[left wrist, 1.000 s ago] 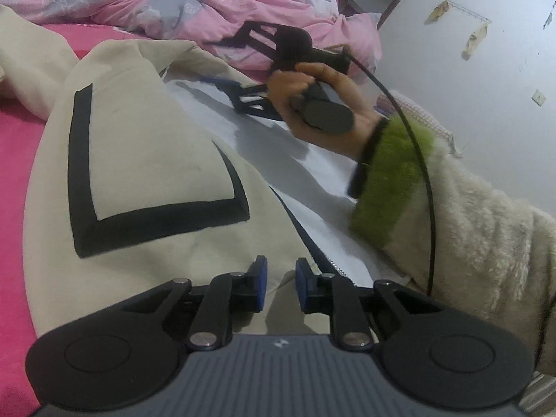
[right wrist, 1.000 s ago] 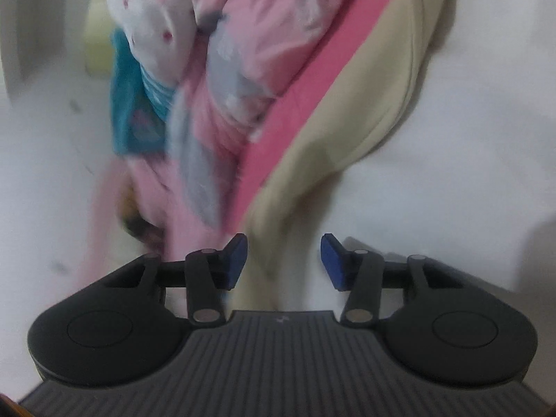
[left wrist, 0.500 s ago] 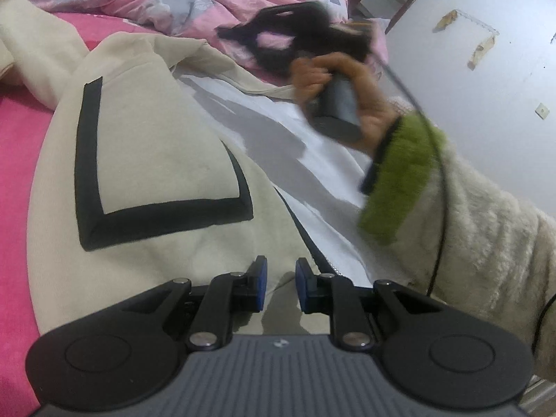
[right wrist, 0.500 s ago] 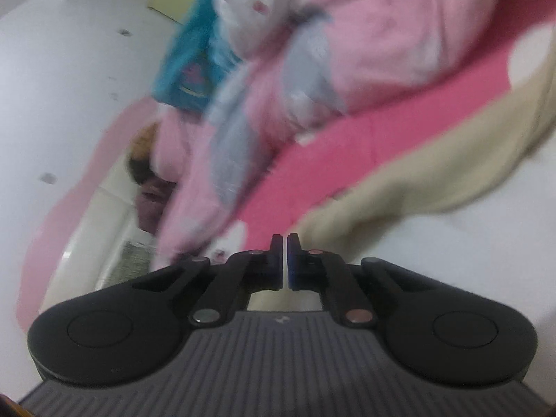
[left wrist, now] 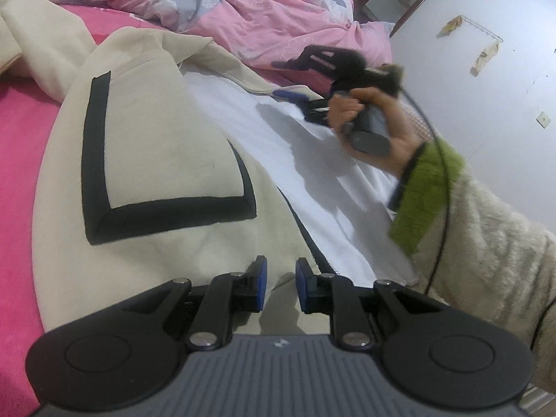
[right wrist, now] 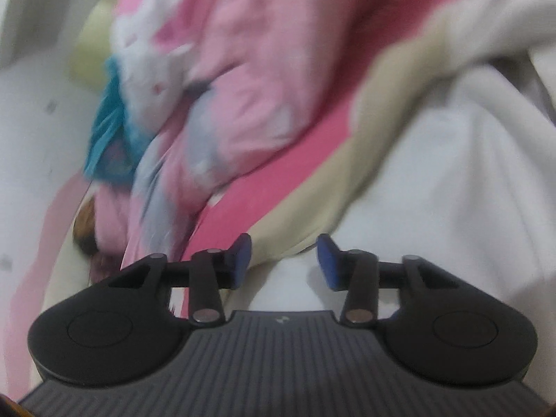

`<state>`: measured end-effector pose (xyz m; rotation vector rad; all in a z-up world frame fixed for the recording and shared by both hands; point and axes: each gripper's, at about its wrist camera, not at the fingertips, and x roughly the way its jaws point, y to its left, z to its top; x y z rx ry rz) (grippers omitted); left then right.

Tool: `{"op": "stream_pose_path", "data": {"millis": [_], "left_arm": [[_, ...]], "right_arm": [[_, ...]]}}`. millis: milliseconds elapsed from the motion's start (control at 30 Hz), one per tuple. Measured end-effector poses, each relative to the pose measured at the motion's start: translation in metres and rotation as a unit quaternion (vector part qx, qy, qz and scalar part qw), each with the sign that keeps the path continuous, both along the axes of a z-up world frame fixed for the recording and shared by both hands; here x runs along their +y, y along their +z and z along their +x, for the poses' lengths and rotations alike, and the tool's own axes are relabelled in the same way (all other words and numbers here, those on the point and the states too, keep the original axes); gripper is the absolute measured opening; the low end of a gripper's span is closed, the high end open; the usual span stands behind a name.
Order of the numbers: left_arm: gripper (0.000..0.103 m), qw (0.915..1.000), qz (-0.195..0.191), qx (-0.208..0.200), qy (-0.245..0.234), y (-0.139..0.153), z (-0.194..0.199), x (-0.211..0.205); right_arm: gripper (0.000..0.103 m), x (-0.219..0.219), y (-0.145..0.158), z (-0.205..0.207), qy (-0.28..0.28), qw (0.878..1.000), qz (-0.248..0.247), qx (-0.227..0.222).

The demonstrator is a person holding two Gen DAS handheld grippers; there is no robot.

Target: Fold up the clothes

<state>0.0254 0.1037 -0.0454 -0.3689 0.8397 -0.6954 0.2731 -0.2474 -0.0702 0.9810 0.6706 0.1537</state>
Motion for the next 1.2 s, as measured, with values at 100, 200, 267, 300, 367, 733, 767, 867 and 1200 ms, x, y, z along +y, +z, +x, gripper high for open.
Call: {"op": "stream_pose_path", "data": {"millis": [100,200,267,300,367,733,767,867,1200], "left_arm": [[0.019,1.0,-0.001,0.002,0.0,0.001,-0.001,0.0],[0.019,1.0,-0.001,0.002,0.002,0.003,-0.002,0.001],[0.019,1.0,0.0,0.002,0.001,0.005,-0.002,0.002],[0.019,1.0,-0.001,0.002,0.002,0.006,-0.002,0.003],[0.019,1.0,-0.001,0.002,0.002,0.007,-0.002,0.004],[0.019,1.0,0.001,0.0,0.005,0.011,-0.002,0.004],[0.019,1.0,0.001,0.0,0.005,0.011,-0.002,0.004],[0.019,1.0,0.001,0.0,0.006,0.011,-0.001,0.002],[0.019,1.0,0.0,-0.001,0.006,0.009,-0.006,0.002]], "right_arm": [[0.043,0.002,-0.019,0.018,-0.015,0.999,0.024,0.015],[0.041,0.009,-0.03,0.032,-0.018,0.999,0.032,0.022],[0.039,0.013,-0.034,0.035,-0.023,0.999,0.036,0.02],[0.031,0.015,-0.034,0.035,-0.022,0.999,0.035,0.016],[0.005,0.018,-0.031,0.033,-0.013,0.999,0.034,0.012],[0.0,0.004,0.045,-0.015,0.047,0.993,-0.056,-0.088],[0.0,0.0,0.051,-0.019,0.051,0.993,-0.052,-0.094],[0.0,-0.01,0.073,-0.027,0.054,0.988,-0.059,-0.129],[0.007,-0.002,0.029,-0.004,0.07,0.997,-0.025,-0.026]]}}
